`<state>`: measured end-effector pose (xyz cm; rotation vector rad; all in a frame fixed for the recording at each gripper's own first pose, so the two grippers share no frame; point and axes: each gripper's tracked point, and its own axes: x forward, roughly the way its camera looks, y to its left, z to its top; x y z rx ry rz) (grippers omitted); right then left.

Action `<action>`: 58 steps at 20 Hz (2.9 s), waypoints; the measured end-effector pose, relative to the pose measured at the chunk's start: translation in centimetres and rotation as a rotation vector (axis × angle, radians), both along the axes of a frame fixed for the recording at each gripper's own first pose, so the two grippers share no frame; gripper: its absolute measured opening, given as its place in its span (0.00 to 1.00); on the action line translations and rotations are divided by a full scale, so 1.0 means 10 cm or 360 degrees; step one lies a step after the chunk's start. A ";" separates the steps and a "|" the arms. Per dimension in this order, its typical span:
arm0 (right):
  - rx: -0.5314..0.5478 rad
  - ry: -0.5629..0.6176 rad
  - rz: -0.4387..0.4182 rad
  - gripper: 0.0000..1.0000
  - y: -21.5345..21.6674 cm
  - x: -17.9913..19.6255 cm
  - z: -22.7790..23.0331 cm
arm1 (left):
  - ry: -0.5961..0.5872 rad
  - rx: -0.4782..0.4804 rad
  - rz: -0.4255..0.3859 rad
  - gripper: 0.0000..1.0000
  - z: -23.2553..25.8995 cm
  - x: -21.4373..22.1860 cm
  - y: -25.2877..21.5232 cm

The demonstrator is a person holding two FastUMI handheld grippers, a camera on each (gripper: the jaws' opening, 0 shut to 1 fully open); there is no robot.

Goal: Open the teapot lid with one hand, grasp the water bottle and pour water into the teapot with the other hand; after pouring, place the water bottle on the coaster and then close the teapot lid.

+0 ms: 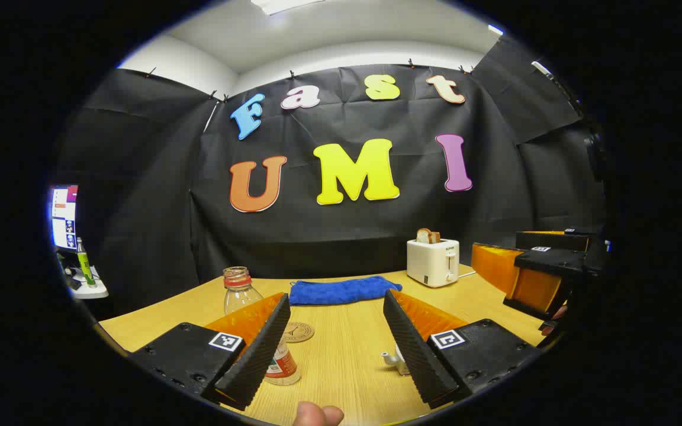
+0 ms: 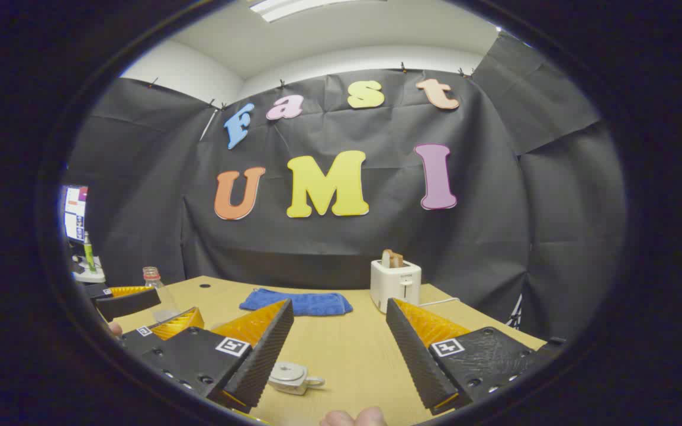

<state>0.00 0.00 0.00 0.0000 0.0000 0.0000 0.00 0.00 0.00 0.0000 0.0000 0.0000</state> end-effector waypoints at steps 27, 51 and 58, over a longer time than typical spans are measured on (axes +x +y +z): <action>-0.0115 0.0202 0.0165 0.95 0.19 0.09 -0.69 | 0.0053 0.0057 0.0077 0.99 -0.08 -0.18 0.13; -0.0156 0.0485 0.0444 0.01 0.86 0.53 -1.40 | 0.0134 -0.0028 0.0232 0.99 -0.30 -0.33 0.63; -0.0140 0.0461 0.0472 0.00 0.85 0.53 -1.37 | 0.0184 -0.0083 0.0201 0.99 -0.52 -0.25 0.73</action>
